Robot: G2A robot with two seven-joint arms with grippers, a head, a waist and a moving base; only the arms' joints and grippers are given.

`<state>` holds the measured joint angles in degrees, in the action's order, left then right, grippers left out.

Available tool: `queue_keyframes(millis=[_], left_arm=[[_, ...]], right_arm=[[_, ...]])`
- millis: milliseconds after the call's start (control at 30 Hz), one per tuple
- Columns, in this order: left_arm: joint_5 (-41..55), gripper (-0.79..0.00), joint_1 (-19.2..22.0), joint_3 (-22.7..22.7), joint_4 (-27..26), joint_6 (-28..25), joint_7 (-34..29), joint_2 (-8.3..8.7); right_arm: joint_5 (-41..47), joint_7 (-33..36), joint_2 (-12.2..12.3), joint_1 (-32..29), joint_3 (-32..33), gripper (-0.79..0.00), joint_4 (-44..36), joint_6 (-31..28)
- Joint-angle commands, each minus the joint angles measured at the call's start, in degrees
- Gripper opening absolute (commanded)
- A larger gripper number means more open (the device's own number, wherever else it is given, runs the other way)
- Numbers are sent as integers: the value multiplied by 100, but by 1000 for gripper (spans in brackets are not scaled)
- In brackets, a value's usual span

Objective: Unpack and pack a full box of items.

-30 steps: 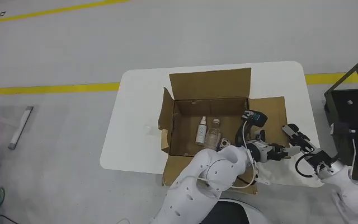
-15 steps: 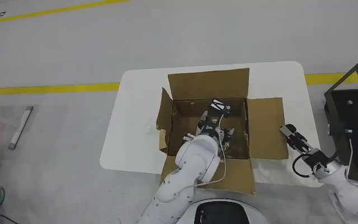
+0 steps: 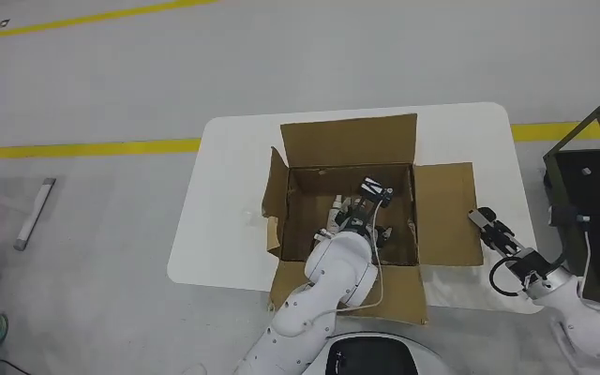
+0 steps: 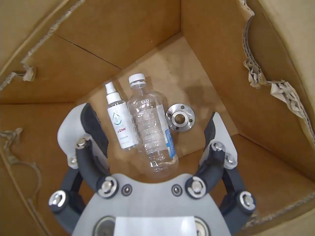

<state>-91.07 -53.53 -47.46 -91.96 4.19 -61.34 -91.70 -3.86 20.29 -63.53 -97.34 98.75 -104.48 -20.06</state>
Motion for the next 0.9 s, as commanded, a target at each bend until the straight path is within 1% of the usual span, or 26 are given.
queue_keyframes(millis=[0,67,133,200,300,367,533,600,633,667,700,800,867], left_arm=[[0,0,0,0,0,0,0,0],[81,0,-64,-9,16,1,64,0],[187,0,-177,-89,92,154,76,-6],[334,0,-183,-103,134,259,50,-35],[557,0,-68,-164,317,585,-148,-101],[722,0,28,-195,516,640,-232,-137],[792,0,334,-227,1050,1019,-451,-230],[704,-132,440,-204,1258,1239,-564,-268],[717,-172,475,-168,1326,1249,-594,-289],[701,-240,514,-143,1387,1250,-605,-305],[703,-283,538,-127,1438,1267,-616,-321],[708,-403,586,-92,1579,1262,-624,-359],[713,-409,611,-84,1644,1258,-628,-380]], right_arm=[[2,7,-2,7,0,-785,8,-5],[9,5,-5,21,-11,-785,11,-10],[5,10,-7,36,-21,-785,13,-6],[11,10,-10,50,-31,-785,11,-8],[11,10,-13,65,-38,-785,-5,-7],[2,14,-15,68,-40,-785,-13,-14],[3,-4,-20,40,-17,-785,-41,-20],[-5,-11,-21,17,-3,-785,-56,-32],[-6,-20,-23,2,4,-785,-61,-31],[-2,-26,-24,-12,9,-785,-70,-36],[4,-36,-26,-28,18,-785,-76,-39],[8,-42,-28,-67,41,-785,-96,-46],[0,-51,-30,-82,53,-785,-110,-48]])
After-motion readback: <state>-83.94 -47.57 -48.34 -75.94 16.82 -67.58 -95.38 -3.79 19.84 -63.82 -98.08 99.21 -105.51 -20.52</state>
